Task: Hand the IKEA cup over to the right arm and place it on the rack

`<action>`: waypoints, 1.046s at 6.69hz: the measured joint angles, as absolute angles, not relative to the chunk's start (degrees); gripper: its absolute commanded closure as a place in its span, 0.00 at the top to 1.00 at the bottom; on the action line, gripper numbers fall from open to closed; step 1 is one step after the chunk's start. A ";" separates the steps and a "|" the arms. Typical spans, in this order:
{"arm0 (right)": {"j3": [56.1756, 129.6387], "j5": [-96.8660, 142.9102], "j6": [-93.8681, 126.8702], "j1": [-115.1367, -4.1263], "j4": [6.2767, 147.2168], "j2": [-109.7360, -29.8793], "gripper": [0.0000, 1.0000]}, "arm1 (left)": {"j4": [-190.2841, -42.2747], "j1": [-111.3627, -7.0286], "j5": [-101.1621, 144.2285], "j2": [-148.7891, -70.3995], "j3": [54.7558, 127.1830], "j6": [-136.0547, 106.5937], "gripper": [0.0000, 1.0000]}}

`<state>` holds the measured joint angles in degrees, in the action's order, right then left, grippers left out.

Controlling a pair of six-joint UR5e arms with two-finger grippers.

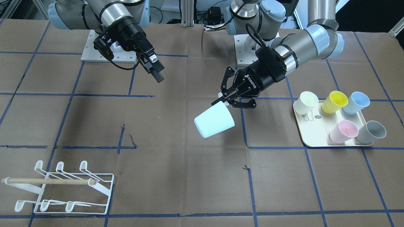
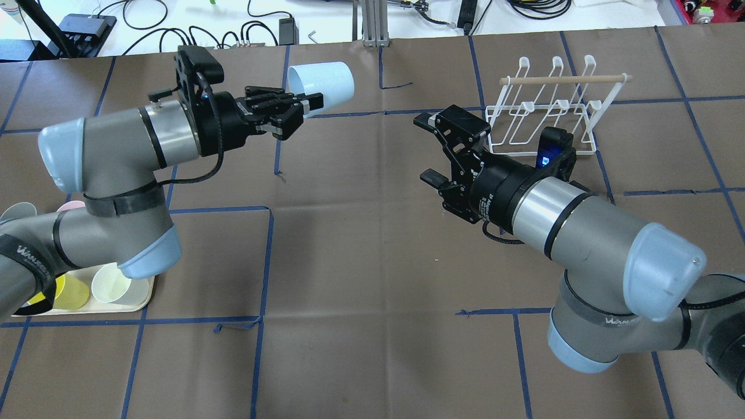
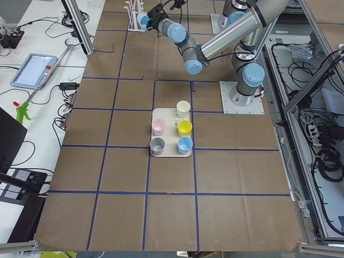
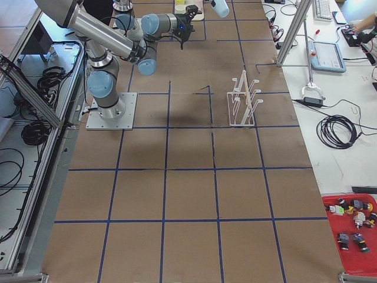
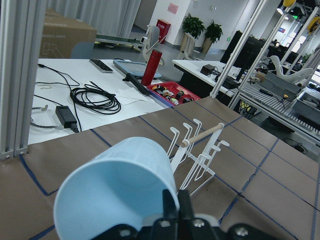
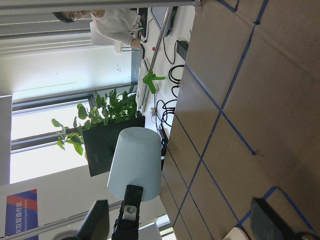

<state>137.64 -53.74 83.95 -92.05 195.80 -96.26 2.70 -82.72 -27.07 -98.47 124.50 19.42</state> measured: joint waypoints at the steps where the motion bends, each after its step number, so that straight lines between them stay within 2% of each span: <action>1: 137.81 -54.97 85.58 -92.18 195.76 -96.52 1.00 | 10.22 -84.78 -27.36 -100.19 125.62 16.00 0.03; 3: 137.82 -56.44 87.78 -92.49 195.95 -96.64 1.00 | 21.01 -86.92 -28.02 -103.31 126.33 10.13 0.04; 7: 137.50 -60.19 89.55 -92.69 195.58 -96.25 1.00 | 23.93 -87.51 -27.98 -103.55 127.40 8.20 0.04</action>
